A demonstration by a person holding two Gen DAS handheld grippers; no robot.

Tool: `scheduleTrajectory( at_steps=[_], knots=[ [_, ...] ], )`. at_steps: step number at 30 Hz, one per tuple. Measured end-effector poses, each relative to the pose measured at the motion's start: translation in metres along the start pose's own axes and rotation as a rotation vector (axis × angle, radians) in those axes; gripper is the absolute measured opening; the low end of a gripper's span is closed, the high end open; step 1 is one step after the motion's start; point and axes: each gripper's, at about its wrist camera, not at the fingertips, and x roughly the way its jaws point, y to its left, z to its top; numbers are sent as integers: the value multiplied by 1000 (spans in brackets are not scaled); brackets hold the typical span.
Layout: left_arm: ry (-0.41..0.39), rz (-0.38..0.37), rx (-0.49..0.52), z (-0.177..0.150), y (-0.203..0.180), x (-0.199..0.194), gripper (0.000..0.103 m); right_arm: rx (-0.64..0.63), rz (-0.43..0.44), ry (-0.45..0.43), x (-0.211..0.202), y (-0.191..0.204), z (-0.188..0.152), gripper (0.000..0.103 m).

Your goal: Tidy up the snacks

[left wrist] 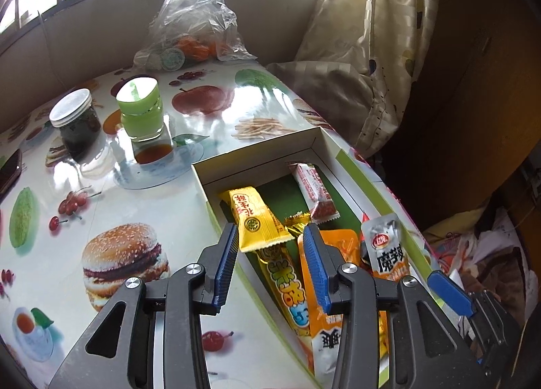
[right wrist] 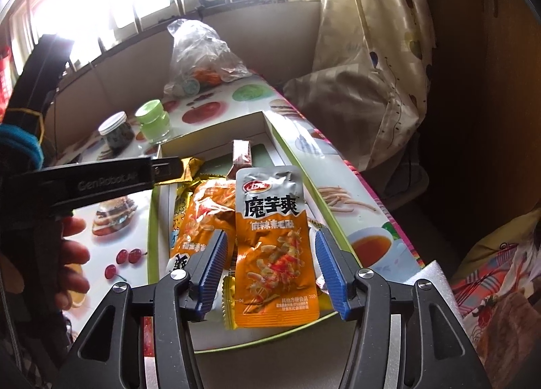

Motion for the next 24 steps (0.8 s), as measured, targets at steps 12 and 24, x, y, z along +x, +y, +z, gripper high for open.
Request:
scheduleTrajectory(
  at_steps=[12,24],
  knots=[
    [-48,26,21,-35,-12,-37,41,8,-27,-26,-24,-2,-15,57],
    [-36,39,50,-85,-17,-60,41,-23,-30,-37,-44,4,-41,57]
  ],
)
